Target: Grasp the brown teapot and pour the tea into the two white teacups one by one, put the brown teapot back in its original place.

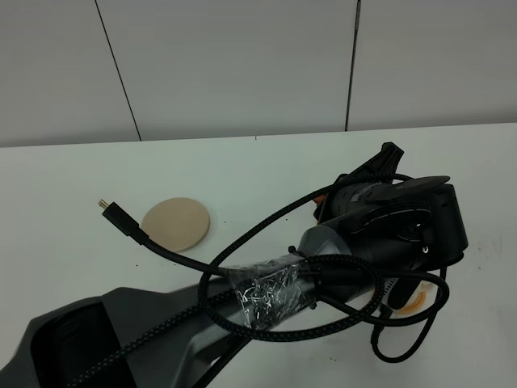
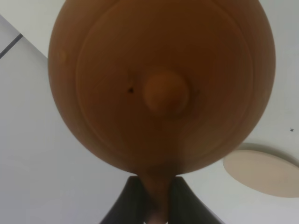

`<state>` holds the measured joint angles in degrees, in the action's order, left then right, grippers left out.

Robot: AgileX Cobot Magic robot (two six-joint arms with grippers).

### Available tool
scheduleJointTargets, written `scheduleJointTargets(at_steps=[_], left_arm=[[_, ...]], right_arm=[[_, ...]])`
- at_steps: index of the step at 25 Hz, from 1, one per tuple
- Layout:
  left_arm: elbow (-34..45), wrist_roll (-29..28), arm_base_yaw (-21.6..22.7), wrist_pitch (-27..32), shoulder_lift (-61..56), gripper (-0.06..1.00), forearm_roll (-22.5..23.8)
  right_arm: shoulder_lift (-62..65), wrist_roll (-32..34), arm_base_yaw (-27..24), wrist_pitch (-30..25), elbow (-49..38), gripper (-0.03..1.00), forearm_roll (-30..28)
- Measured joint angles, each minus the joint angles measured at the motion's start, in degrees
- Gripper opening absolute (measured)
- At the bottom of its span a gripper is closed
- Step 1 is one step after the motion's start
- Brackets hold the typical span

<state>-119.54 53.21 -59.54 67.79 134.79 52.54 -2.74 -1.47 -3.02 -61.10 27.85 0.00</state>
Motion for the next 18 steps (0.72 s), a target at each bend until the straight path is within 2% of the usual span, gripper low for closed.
scheduleJointTargets(at_steps=[18], left_arm=[[0.0, -0.1, 0.0, 0.0, 0.0, 0.17, 0.0]], right_arm=[[0.0, 0.0, 0.0, 0.0, 0.0, 0.24, 0.0]])
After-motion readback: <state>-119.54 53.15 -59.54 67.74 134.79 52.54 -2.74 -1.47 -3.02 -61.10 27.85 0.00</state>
